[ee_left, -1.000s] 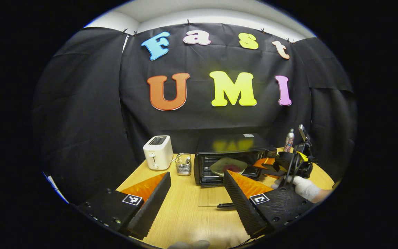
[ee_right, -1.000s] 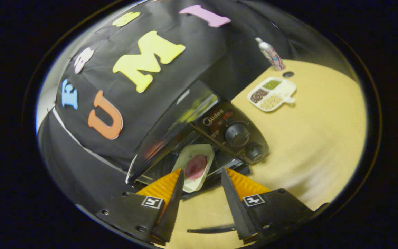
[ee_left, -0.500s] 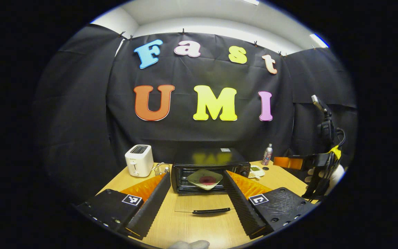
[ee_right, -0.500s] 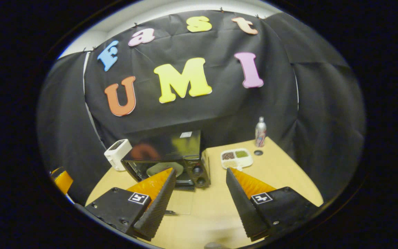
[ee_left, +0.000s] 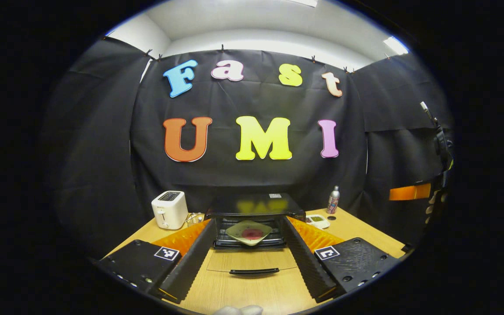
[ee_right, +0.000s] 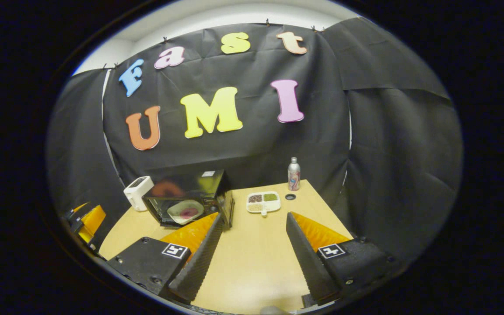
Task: Open the electric oven with the left hand, put the food in, and close the electric oven.
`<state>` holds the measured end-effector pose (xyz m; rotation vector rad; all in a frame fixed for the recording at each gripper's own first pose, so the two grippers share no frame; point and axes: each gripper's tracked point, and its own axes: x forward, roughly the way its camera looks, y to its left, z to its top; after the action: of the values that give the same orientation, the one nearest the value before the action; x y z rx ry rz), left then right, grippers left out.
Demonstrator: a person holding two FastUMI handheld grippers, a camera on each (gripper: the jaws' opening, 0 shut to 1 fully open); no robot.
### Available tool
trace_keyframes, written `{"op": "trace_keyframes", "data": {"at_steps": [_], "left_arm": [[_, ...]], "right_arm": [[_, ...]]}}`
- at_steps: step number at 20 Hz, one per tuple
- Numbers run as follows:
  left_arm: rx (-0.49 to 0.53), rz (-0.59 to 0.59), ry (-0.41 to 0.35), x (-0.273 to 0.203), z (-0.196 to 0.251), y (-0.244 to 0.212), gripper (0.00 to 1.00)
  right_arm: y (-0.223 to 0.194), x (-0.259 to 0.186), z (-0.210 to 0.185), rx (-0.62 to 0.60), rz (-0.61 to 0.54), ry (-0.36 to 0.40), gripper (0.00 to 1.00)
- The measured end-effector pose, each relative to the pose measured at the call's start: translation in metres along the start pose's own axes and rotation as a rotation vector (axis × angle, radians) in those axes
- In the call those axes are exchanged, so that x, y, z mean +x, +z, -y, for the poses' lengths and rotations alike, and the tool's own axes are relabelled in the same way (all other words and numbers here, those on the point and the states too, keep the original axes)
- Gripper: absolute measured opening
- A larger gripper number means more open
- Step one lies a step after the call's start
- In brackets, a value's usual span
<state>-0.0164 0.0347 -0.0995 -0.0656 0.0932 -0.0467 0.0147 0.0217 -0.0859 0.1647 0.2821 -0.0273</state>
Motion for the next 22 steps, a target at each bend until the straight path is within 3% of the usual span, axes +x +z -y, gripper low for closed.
{"op": "trace_keyframes", "data": {"at_steps": [7,13,22], "left_arm": [[-0.011,-0.242,0.037,0.024,0.018,-0.124,0.97],[-0.012,-0.414,0.045,0.047,0.025,-0.208,0.97],[-0.033,-0.533,0.047,0.085,0.024,-0.265,0.97]], "right_arm": [[0.001,-0.022,0.055,-0.01,-0.013,-0.058,0.93],[-0.005,-0.033,0.078,0.002,-0.019,-0.096,0.93],[-0.021,-0.034,0.096,0.023,-0.055,-0.162,0.93]]}}
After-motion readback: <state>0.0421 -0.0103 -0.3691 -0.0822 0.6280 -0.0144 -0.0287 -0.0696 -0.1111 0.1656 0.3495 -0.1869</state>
